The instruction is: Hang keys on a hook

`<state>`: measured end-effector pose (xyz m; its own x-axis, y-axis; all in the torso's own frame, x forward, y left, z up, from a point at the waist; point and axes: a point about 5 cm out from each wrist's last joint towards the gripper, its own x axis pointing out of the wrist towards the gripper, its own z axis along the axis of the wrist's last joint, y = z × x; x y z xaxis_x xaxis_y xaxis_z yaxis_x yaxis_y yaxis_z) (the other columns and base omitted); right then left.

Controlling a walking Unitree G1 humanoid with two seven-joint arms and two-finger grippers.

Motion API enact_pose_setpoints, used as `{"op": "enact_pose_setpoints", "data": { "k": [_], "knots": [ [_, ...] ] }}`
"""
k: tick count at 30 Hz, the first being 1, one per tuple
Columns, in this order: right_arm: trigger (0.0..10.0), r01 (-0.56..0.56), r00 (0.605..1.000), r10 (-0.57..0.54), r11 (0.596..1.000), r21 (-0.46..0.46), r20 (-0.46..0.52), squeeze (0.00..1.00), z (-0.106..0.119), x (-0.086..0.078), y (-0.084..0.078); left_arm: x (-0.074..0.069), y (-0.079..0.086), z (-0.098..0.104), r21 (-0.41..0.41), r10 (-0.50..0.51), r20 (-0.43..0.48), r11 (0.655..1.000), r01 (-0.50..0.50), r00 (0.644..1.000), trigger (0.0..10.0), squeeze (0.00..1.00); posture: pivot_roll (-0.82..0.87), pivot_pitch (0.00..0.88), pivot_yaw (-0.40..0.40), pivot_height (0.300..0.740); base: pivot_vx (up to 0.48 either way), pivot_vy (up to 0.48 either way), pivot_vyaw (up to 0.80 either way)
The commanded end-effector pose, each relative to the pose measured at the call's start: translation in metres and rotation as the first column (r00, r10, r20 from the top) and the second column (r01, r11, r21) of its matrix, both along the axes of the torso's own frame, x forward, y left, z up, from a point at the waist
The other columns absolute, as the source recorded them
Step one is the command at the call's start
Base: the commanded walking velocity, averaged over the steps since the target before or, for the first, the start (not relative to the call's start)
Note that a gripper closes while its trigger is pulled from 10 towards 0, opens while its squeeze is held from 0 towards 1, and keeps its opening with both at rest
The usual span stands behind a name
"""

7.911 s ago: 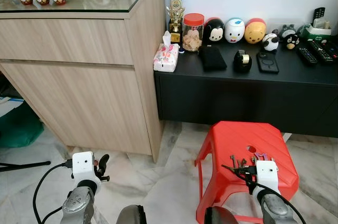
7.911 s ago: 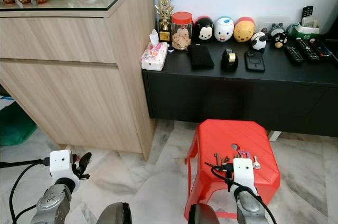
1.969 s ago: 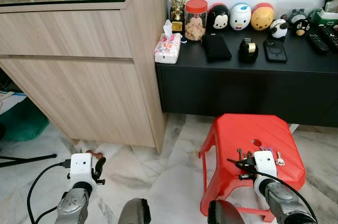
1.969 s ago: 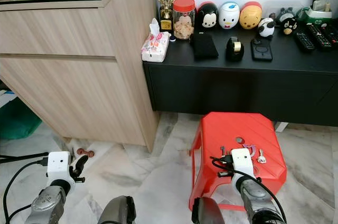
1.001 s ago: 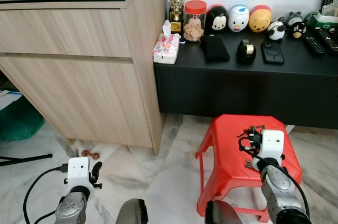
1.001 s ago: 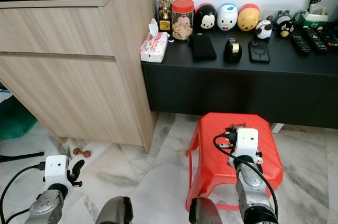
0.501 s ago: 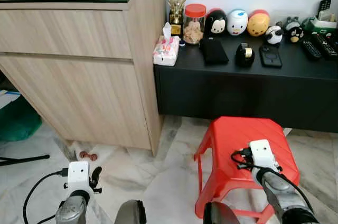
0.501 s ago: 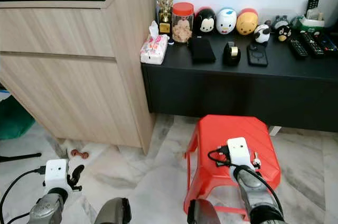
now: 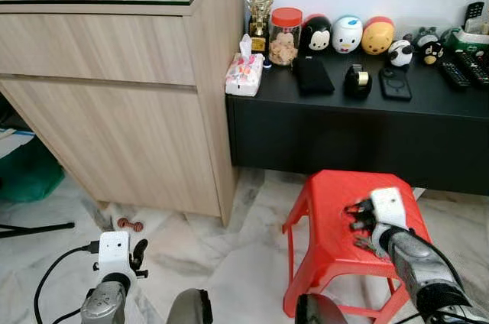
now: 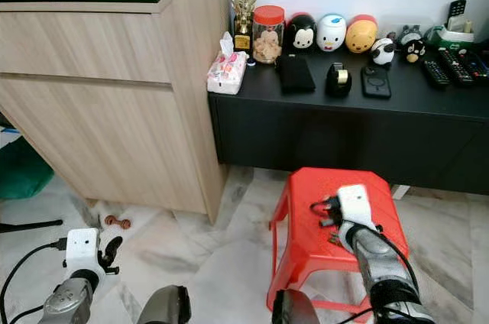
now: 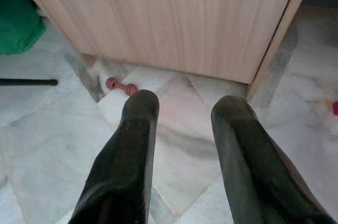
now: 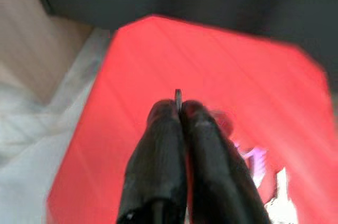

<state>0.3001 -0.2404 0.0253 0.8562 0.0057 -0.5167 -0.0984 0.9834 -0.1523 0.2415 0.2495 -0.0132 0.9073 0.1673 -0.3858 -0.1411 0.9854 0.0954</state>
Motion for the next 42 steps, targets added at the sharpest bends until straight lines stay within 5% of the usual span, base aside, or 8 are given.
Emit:
{"op": "enact_pose_setpoints", "data": {
  "k": [1, 3, 5, 7, 9, 10, 21, 42],
  "knots": [
    [10.0, -0.033, 0.999, 0.034, 0.998, -0.045, 0.021, 0.0, 0.003, 0.001, 0.0, -0.003, -0.001, -0.003, 0.013, -0.013, -0.017, 1.0, 0.013, 1.0, 10.0, 0.0, -0.05, 0.005, 0.004, 0.616, 0.0, 0.0, 0.0],
    [10.0, 0.047, 0.967, -0.136, 0.925, 0.377, 0.214, 0.0, 0.028, 0.013, 0.011, -0.003, 0.0, -0.003, 0.014, -0.01, -0.016, 1.0, 0.01, 1.0, 10.0, 0.0, -0.06, 0.003, 0.004, 0.616, 0.0, 0.0, 0.0],
    [10.0, 0.084, 0.949, -0.183, 0.933, 0.35, 0.258, 0.0, 0.034, 0.015, 0.005, -0.003, 0.0, -0.003, 0.014, -0.008, -0.015, 1.0, 0.008, 1.0, 10.0, 0.0, -0.06, 0.004, 0.005, 0.616, 0.0, 0.0, 0.0],
    [10.0, 0.119, 0.94, -0.132, 0.991, 0.062, 0.314, 0.0, 0.036, 0.013, -0.005, -0.003, 0.0, -0.003, 0.015, -0.01, -0.017, 1.0, 0.011, 1.0, 10.0, 0.0, -0.06, 0.002, 0.005, 0.616, 0.0, 0.0, 0.0],
    [10.0, 0.144, 0.93, -0.146, 0.989, 0.033, 0.337, 0.0, 0.037, 0.012, -0.007, -0.003, 0.0, -0.003, 0.016, -0.012, -0.02, 1.0, 0.012, 1.0, 10.0, 0.0, -0.06, 0.002, 0.006, 0.616, 0.0, 0.0, 0.0],
    [10.0, 0.231, 0.9, -0.288, 0.952, 0.203, 0.327, 0.0, 0.036, 0.011, -0.009, -0.003, -0.001, -0.004, 0.019, -0.018, -0.022, 1.0, 0.018, 1.0, 10.0, 0.0, -0.06, 0.0, 0.002, 0.616, 0.0, 0.0, 0.0],
    [10.0, 0.305, 0.775, -0.364, 0.931, 0.199, 0.517, 0.0, 0.049, -0.002, 0.007, -0.012, 0.0, -0.01, 0.027, 0.003, -0.045, 1.0, -0.002, 0.999, 10.0, 0.0, -0.06, 0.0, -0.006, 0.616, 0.0, 0.0, 0.0],
    [10.0, 0.273, 0.783, -0.311, 0.95, 0.152, 0.539, 0.0, 0.045, -0.011, 0.014, -0.022, -0.002, -0.02, 0.015, 0.007, -0.086, 1.0, -0.006, 0.996, 10.0, 0.0, -0.07, 0.0, -0.003, 0.729, 0.0, 0.0, 0.0]
  ]
}}
